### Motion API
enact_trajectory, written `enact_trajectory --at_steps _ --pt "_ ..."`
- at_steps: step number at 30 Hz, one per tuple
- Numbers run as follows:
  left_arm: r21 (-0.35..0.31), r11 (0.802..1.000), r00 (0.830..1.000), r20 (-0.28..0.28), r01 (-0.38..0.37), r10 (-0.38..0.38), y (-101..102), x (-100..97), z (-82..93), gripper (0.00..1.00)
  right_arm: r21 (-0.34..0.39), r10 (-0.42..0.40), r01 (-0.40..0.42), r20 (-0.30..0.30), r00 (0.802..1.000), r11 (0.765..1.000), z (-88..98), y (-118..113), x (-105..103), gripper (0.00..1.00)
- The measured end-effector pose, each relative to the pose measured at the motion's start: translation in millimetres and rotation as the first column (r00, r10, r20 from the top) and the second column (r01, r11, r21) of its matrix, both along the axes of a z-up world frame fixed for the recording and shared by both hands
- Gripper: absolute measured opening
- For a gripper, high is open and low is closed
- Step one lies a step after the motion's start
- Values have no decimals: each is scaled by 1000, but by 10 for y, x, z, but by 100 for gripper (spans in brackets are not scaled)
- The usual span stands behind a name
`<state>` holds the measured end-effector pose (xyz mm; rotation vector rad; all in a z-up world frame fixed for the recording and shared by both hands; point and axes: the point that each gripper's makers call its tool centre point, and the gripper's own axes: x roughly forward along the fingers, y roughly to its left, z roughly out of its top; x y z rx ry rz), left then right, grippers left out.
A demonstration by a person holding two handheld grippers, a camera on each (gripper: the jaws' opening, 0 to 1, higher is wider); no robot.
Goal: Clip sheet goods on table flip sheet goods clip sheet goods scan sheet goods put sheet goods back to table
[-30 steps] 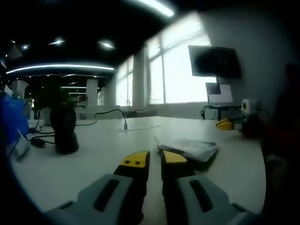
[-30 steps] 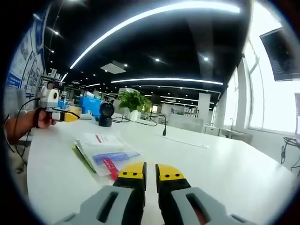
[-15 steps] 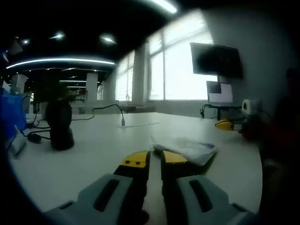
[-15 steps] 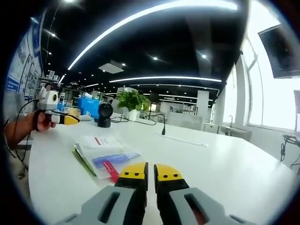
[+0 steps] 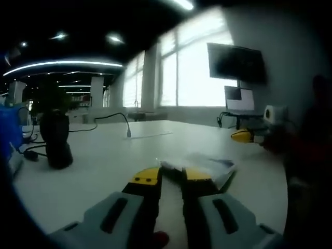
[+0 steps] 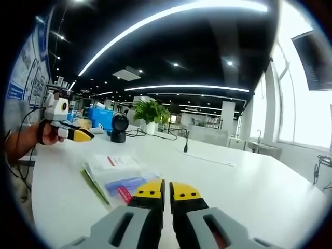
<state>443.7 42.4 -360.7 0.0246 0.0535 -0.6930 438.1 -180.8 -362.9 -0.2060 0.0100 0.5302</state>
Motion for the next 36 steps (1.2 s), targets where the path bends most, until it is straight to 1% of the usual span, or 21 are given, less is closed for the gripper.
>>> enact_trajectory --at_steps 2,4,6,7,8,9,11,13,14,16,18,24,25,26,27,29,30,32,33,34,36 --pt "-4 1000 1000 -7 9 -9 -40 10 3 9 -5 9 -9 -4 1000 1000 -10 42 -8 1" --pt "-34 999 999 -38 11 -12 -67 34 1 9 -6 16 -16 -7 1000 1000 -13 81 -19 1" --pt "-39 999 999 -50 9 -11 -82 54 -7 10 -8 21 -21 -4 1000 1000 -10 113 -30 2" --pt "-37 999 999 -53 7 -9 -93 62 -14 10 -15 23 -23 -4 1000 1000 -14 131 -32 2" --pt "-24 1000 997 -74 9 -11 -106 64 -54 12 -20 24 -24 -7 1000 1000 -21 141 -33 2" --pt "-7 1000 993 -114 22 -23 -126 40 -120 14 -24 24 -24 -8 1000 999 -27 151 -34 2" --pt "4 999 991 -129 37 -36 -160 31 -150 16 -33 25 -25 -13 1000 999 -41 179 -41 2" --pt "32 999 992 -128 14 -10 -143 46 -170 21 -37 27 -27 -12 1000 999 -43 201 -57 2" --pt "39 999 989 -140 -33 39 -86 83 -187 21 -40 30 -30 -7 1000 999 -39 184 -30 1" --pt "47 997 988 -141 -56 62 -68 105 -189 21 -42 29 -29 -2 1000 999 -30 168 -16 0" --pt "47 997 985 -155 -67 74 -49 113 -200 18 -46 32 -31 10 999 998 -12 174 -14 0" --pt "28 996 988 -130 -82 85 -3 118 -132 10 -33 28 -27 38 999 999 54 161 7 0" --pt "25 996 991 -98 -85 87 6 124 -89 8 -33 31 -30 37 999 999 56 159 10 0" --pt "26 996 992 -85 -87 89 9 116 -74 4 -20 29 -28 32 999 999 60 153 14 0" --pt "37 997 997 -36 -72 74 -5 114 -21 0 -17 30 -29 34 999 999 64 151 13 0" --pt "38 996 996 -26 -85 86 13 106 -6 0 -10 33 -33 28 999 999 61 151 13 0" --pt "43 996 997 -9 -78 78 15 95 12 0 -11 30 -29 33 999 1000 63 145 13 0" --pt "20 996 996 -5 -83 83 31 105 47 0 -16 29 -29 34 999 999 54 142 16 0" --pt "23 997 997 23 -77 77 32 97 73 0 -11 27 -27 33 999 1000 52 138 19 0" --pt "11 996 996 21 -92 91 53 100 75 0 -6 26 -26 30 999 1000 48 133 25 0" --pt "-4 997 997 36 -73 73 60 62 89 0 -12 39 -38 23 999 999 28 143 15 0"
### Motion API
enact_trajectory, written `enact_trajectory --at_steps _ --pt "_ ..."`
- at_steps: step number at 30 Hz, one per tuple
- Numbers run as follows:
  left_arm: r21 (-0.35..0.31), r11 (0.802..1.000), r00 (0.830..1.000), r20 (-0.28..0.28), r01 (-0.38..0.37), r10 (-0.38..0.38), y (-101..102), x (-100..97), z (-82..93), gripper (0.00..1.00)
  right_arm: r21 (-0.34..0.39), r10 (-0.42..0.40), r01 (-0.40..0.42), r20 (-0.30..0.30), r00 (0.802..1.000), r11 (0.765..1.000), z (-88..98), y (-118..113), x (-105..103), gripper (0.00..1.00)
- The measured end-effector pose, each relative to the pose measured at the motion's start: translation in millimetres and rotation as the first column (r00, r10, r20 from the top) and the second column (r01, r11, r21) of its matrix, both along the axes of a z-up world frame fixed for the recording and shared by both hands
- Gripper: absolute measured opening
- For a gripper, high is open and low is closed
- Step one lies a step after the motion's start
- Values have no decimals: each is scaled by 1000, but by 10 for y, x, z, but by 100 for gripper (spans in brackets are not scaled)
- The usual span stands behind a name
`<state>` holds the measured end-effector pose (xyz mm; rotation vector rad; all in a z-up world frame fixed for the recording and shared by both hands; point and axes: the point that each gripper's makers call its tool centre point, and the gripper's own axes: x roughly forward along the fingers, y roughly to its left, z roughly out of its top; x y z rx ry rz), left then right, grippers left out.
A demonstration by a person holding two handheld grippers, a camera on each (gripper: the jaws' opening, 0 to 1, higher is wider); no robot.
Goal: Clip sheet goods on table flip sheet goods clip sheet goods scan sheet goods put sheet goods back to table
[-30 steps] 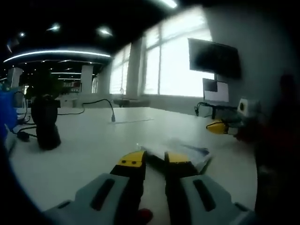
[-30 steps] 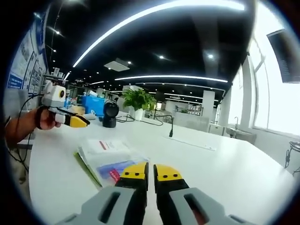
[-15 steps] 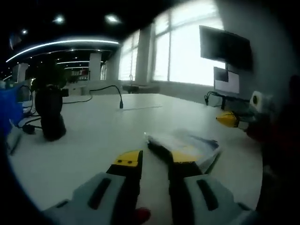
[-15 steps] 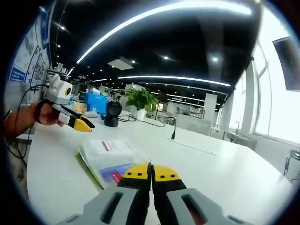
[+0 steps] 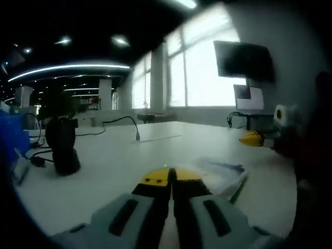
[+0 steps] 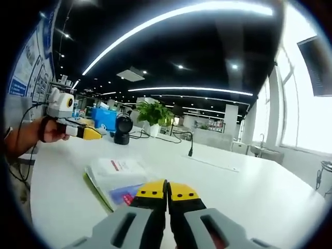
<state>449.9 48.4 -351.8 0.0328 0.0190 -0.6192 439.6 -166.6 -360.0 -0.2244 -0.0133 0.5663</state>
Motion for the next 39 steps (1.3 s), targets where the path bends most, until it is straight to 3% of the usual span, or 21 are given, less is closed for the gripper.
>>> enact_trajectory --at_steps 6,12,13,14,15,17,18,20,22,23,24,30,32,34,36,38,39 --pt "-51 999 1000 -30 -3 1 47 18 -8 0 -29 4 -5 -19 1000 1000 -55 8 -1 0" --pt "-2 997 996 -51 -71 71 103 42 -33 0 -17 0 0 -15 1000 1000 -61 -12 3 0" --pt "48 996 996 -19 -82 83 124 57 -25 0 -27 -11 10 -14 1000 1000 -68 -17 8 0" --pt "35 995 996 -24 -88 89 114 58 -27 0 -25 -13 13 -8 1000 1000 -58 -21 7 0" --pt "77 996 998 23 -53 52 74 55 4 0 9 -16 16 -11 1000 1000 -37 -21 7 0" --pt "92 995 991 132 -37 25 43 41 115 0 45 -9 10 -29 1000 999 -33 -24 9 0" --pt "86 995 994 100 -45 37 48 41 79 0 46 -10 12 -32 999 999 -37 -34 17 0" --pt "82 996 993 108 -45 36 50 30 79 0 48 -21 23 -39 999 999 -54 -57 38 0" --pt "49 994 995 -8 -102 103 124 76 -36 0 53 -26 29 -48 999 998 -68 -68 47 0" --pt "61 996 998 4 -63 63 82 70 -36 0 53 -25 28 -50 998 998 -70 -65 47 0" --pt "36 997 998 16 -69 68 96 73 -17 0 65 -27 30 -54 998 997 -69 -66 50 0" --pt "38 999 1000 -5 -14 14 10 78 -54 0 50 -22 24 -57 998 998 -88 -28 70 0" --pt "25 1000 1000 -6 -12 12 0 86 -49 0 54 -25 28 -56 998 998 -78 -20 77 0" --pt "58 998 1000 -24 -12 14 -29 137 -104 0 36 -21 23 -55 998 999 -90 -1 76 0" --pt "97 992 996 -44 -79 84 45 223 -167 0 20 -22 23 -51 998 1000 -104 9 83 0" --pt "81 995 996 -65 -56 61 11 230 -184 0 13 -13 14 -54 998 1000 -117 27 85 0" --pt "40 998 995 -79 -51 54 -8 234 -168 0 7 -12 12 -56 998 1000 -124 38 90 0"
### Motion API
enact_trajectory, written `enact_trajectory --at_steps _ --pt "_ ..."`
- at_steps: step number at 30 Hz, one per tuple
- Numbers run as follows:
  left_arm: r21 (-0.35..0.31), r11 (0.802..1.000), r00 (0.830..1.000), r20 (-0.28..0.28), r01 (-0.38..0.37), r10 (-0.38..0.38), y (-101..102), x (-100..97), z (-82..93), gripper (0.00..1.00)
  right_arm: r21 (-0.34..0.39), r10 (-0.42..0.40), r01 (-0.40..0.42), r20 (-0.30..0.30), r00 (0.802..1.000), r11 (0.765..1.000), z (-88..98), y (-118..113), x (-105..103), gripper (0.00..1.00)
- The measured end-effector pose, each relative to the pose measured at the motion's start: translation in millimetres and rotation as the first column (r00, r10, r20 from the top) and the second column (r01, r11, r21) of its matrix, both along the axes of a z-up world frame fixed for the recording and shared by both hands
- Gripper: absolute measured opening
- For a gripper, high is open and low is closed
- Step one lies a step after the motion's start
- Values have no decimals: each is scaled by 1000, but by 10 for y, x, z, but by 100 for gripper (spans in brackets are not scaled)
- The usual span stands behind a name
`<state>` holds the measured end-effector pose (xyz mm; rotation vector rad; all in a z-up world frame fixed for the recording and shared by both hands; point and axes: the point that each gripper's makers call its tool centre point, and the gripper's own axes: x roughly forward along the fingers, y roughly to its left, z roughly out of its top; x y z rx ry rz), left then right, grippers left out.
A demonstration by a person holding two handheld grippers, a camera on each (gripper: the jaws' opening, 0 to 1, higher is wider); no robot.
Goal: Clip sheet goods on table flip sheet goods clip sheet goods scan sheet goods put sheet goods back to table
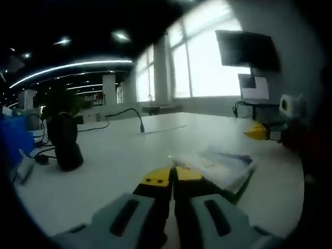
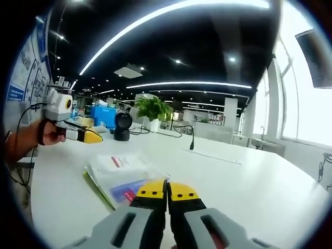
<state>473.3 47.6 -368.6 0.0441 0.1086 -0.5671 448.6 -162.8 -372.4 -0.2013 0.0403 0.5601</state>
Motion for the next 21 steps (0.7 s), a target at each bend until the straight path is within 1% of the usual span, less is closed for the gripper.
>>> enact_trajectory --at_steps 1,3,4,6,8,10,12,17,21 --pt "-12 1000 1000 3 9 -9 -6 9 14 0 -8 1 -1 2 1000 1000 -2 5 4 0" --pt "-68 997 999 -22 26 -27 -23 13 30 0 -13 6 -6 6 1000 1000 18 8 29 0" --pt "-77 997 999 -28 29 -31 -21 25 32 0 -11 10 -10 4 1000 1000 23 15 32 1" --pt "-75 997 999 -36 33 -35 -22 54 21 0 -11 17 -17 3 1000 1000 34 37 43 2" --pt "-61 997 999 -32 38 -40 -26 83 12 0 -18 22 -22 7 1000 1000 45 48 55 4" --pt "-53 998 998 -33 43 -45 -66 75 12 0 -17 26 -26 4 1000 1000 54 46 81 4" --pt "-36 998 998 -28 46 -47 -123 50 16 0 -20 27 -27 3 1000 999 50 58 86 4" --pt "-38 998 998 -37 55 -56 -180 56 29 2 -39 28 -29 -11 1000 999 19 78 97 4" --pt "-23 998 997 -38 63 -64 -229 67 40 3 -47 32 -33 -21 999 998 -8 85 104 3"
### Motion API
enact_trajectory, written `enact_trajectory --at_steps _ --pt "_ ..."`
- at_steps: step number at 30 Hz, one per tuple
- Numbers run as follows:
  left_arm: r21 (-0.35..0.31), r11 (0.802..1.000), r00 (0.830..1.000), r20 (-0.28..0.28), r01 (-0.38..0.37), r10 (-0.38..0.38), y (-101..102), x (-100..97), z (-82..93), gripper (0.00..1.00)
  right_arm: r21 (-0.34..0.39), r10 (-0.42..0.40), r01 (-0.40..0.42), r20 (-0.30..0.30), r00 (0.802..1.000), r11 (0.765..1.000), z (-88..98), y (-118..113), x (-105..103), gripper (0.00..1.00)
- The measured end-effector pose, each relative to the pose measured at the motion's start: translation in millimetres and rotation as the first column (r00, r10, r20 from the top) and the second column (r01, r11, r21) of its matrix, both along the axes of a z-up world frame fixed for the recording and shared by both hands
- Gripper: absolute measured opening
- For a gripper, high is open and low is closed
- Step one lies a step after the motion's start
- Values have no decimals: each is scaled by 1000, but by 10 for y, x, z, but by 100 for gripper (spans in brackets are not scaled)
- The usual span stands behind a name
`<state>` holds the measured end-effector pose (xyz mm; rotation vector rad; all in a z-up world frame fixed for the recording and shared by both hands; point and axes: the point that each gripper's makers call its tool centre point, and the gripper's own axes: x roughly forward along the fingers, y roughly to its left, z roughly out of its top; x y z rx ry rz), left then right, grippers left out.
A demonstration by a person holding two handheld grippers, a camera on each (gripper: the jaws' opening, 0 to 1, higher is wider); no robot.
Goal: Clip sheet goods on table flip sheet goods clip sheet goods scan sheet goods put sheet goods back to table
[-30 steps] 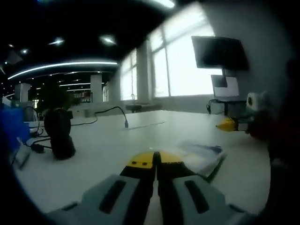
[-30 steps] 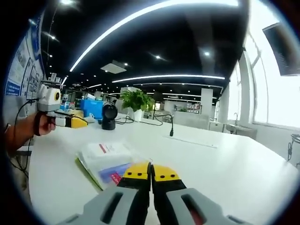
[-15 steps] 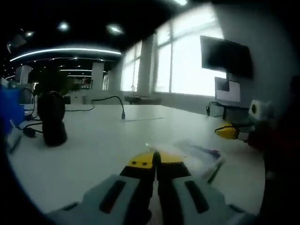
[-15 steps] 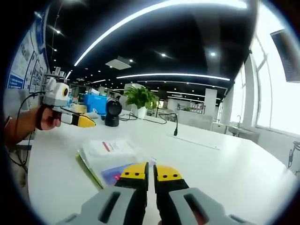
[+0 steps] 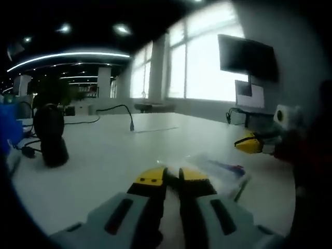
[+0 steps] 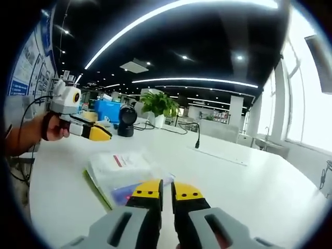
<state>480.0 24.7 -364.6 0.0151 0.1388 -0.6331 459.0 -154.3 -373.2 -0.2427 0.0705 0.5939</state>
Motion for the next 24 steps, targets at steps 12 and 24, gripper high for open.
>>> enact_trajectory --at_steps 12,24 --pt "11 1000 996 -86 19 -18 -86 -30 -150 5 -32 25 -26 -34 999 999 -118 98 -14 1" --pt "-58 997 983 -171 56 -65 -207 -111 -245 9 -36 38 -40 -55 998 999 -184 168 -4 0"
